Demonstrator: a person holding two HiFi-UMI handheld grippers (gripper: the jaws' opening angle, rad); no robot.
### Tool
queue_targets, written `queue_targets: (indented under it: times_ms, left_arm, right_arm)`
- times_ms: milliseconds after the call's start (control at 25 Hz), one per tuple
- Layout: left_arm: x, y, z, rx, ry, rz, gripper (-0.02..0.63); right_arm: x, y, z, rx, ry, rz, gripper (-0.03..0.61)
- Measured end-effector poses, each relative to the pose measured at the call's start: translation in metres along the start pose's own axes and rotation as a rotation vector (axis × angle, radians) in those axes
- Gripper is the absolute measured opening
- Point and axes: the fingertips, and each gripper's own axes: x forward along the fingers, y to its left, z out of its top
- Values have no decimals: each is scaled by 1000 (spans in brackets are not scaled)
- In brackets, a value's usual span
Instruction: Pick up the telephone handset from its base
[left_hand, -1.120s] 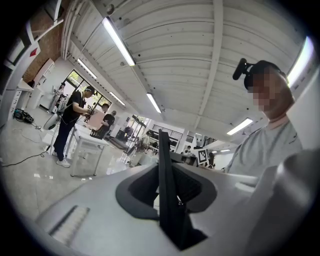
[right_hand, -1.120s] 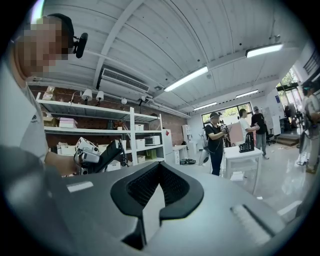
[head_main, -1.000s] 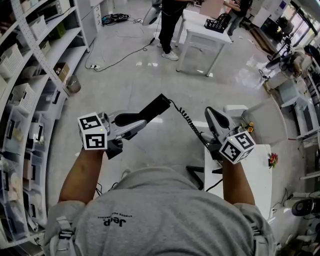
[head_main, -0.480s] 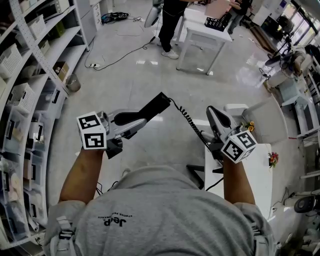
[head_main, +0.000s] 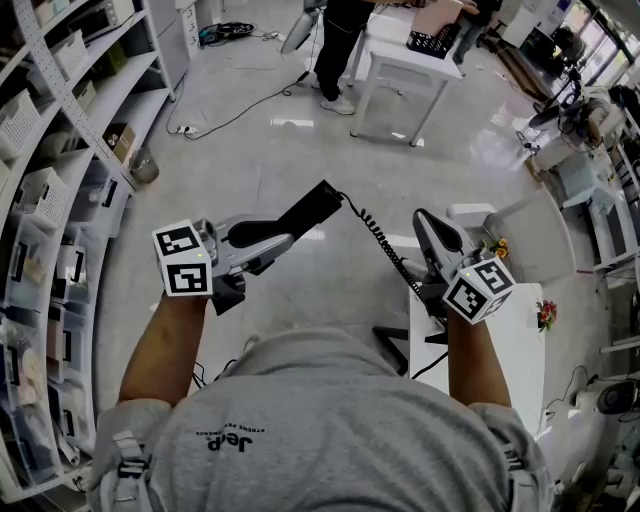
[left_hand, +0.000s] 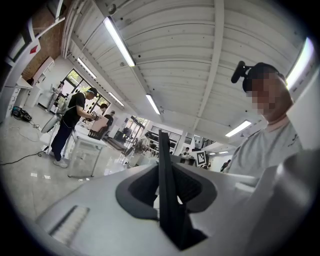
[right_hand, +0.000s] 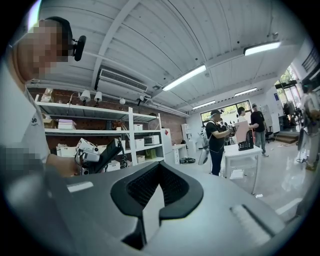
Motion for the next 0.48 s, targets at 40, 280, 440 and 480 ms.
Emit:
queue_targets:
  times_ms: [40, 280, 440, 480]
  left_arm:
    - [0, 0, 0, -1, 1, -1, 138]
    - [1, 1, 1, -2, -1, -6, 138]
    - [1, 1, 0, -1, -1, -6, 138]
    - [1, 1, 0, -2, -1, -5, 138]
  right_arm:
    - [0, 0, 0, 0, 1, -1, 2]
    - [2, 0, 0, -5, 8, -2, 2]
    - [2, 1, 0, -9, 10, 2, 2]
    - [2, 1, -1, -10, 13, 2, 2]
